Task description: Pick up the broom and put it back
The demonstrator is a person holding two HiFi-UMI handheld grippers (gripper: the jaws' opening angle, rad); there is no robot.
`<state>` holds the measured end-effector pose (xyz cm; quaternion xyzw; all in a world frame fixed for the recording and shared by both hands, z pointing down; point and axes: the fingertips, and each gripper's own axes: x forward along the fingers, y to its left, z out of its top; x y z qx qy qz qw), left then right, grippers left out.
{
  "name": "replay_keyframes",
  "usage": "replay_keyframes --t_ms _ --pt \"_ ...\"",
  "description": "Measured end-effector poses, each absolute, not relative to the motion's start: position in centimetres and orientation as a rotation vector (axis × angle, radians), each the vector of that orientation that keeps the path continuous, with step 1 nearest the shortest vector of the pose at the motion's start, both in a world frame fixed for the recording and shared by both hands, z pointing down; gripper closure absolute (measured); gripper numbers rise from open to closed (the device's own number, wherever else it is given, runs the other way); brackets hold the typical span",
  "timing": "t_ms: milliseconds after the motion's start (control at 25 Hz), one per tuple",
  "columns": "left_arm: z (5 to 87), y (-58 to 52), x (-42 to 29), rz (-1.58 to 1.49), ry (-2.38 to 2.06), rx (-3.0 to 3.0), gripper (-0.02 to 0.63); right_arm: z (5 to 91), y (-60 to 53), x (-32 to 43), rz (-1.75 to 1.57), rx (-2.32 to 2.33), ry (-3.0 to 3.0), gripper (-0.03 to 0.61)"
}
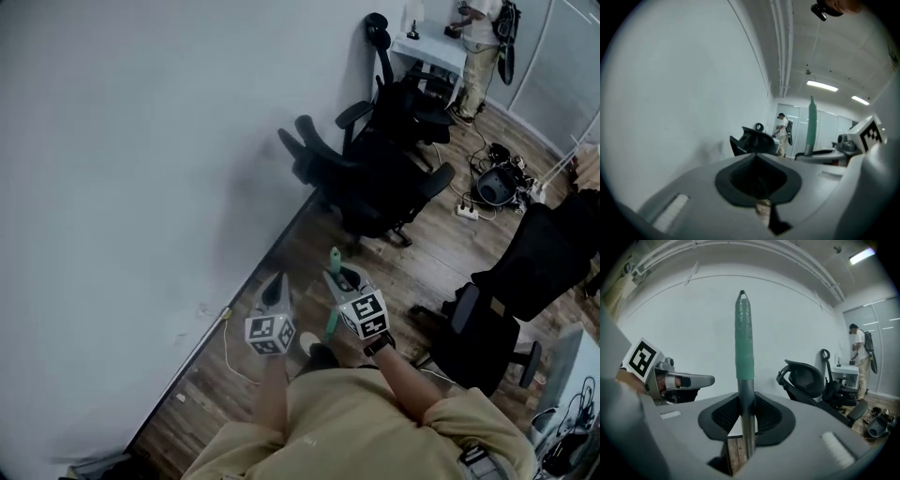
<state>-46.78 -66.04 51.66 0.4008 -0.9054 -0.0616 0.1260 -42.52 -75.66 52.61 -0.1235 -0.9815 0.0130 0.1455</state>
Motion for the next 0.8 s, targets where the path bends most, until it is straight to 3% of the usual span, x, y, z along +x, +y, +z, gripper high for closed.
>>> replay_keyframes --t_ms 480,800 --pt "54.2 -53.0 -58.8 -0.327 -2.798 0.812 0.614 58.1 -67.8 -58.7 -0.152 -0.561 -2.665 0.495" --pt "58.9 -48.6 -62.1 -0.340 -2.759 0.606 0.614 64.8 -62.2 -65.5 -0.156 -0.750 -2.554 0.495"
